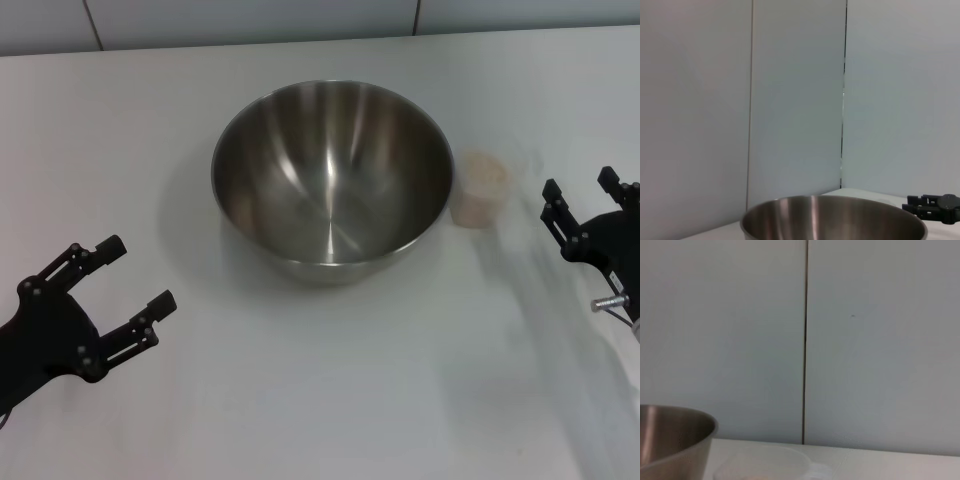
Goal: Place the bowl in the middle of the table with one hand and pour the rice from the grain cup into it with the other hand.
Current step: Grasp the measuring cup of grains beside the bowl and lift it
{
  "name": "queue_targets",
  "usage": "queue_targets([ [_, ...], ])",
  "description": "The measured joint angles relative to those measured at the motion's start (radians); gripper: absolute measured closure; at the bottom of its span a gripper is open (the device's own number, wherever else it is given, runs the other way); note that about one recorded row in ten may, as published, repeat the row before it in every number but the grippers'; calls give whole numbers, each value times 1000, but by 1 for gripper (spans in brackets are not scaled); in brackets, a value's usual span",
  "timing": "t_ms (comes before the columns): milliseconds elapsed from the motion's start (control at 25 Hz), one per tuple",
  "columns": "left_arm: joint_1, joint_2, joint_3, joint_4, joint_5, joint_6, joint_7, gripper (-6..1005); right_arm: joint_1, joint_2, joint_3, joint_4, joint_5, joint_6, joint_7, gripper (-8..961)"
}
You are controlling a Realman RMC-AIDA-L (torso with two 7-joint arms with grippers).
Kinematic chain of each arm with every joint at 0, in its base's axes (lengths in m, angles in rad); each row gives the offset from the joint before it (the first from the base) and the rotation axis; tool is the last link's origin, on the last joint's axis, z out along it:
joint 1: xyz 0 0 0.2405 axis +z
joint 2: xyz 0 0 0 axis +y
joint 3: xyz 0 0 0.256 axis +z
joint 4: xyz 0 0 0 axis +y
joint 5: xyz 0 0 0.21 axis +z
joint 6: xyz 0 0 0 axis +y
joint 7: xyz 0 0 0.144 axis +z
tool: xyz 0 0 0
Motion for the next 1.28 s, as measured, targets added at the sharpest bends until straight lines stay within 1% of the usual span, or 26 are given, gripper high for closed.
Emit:
queue_targets([
  [200,-2,-1,-6,0,-1,0,0,162,36,-1,8,-10,0,55,2,279],
  [720,-10,-5,-31,0,-1,0,5,161,94,-2,33,-31,0,123,4,279],
  [800,-10,-5,-31,0,-1,0,5,161,97,-2,35,-33,0,127,4,279],
  [920,-11,-11,-31,4,-5,0,10,161,106,-2,42,-35,0,138,4,279],
  [1280,-14,-13,-33,4,-9,0,12,161,119,-4,49,-43,0,153,4,285],
])
